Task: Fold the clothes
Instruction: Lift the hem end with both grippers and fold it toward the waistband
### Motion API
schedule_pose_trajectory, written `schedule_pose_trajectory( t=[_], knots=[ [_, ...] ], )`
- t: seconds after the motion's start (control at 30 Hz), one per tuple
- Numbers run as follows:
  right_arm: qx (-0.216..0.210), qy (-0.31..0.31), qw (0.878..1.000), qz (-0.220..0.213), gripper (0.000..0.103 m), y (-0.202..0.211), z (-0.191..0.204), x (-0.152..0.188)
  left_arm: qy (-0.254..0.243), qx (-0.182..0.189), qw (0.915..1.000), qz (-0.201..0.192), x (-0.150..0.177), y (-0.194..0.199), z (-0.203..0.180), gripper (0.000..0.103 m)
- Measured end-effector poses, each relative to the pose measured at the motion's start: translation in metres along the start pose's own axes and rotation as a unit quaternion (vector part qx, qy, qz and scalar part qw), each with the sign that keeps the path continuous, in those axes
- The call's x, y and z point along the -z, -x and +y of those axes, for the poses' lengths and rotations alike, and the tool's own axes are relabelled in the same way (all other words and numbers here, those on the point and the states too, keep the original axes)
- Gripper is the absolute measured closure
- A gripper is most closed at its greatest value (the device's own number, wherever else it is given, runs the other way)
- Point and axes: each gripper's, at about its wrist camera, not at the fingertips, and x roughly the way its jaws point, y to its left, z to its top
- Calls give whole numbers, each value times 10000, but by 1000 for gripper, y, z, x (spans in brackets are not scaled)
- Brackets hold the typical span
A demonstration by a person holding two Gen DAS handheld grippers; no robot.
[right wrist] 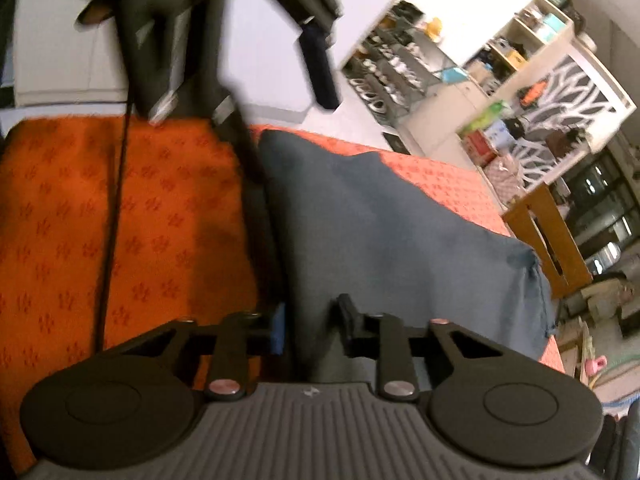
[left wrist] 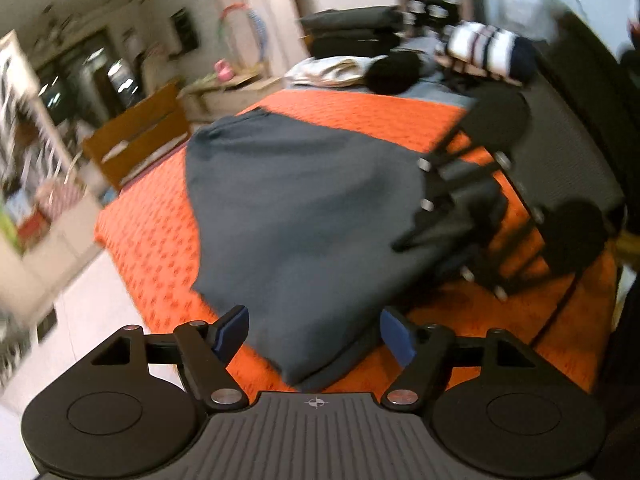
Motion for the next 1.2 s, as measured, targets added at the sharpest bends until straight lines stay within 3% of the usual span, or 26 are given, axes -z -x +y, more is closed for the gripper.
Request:
schedule_pose_trajectory(
  t=[0.13, 0.3, 0.47, 0.53, 0.63, 0.73, 0.9, 0.97, 1.03, 1.1, 1.2],
  knots=[
    [56, -96, 9999, 6, 79, 5, -9, -4, -466, -109, 9988, -131, 1, -18, -17, 28],
    [66, -223, 9997, 28, 79, 8, -19, -3, -1263, -605, 9901, -59, 10, -39, -35, 30],
    [104, -318, 9994, 28, 78, 9, -22, -2, -2149, -1027, 9712, -60, 22, -47, -50, 43],
    [136, -372, 9992, 61, 70, 8, -19, 3, -2336, -1092, 9661, -134, 26, -46, -52, 55],
    [193, -460, 9986, 150, 58, 6, -13, 13, -2464, -1164, 9620, -172, 30, -46, -53, 67],
    [250, -549, 9979, 238, 49, 4, -7, 23, -2324, -1156, 9655, -203, 27, -46, -48, 76],
    [659, -380, 9961, 446, 46, 3, 4, 42, -2203, -1113, 9685, -334, 17, -39, -42, 83],
    [869, -134, 9947, 527, 48, 3, 6, 49, -2164, -1112, 9692, -384, 13, -35, -40, 85],
    [970, -24, 9939, 516, 76, 6, 4, 53, -2120, -1064, 9706, -412, 11, -29, -39, 87],
    [939, -114, 9942, 505, 84, 16, -3, 50, -2155, -1047, 9700, -420, 4, -22, -37, 88],
    [723, -605, 9946, 435, 86, 40, -25, 39, -2060, -868, 9739, -400, -11, -1, -32, 89]
  ],
)
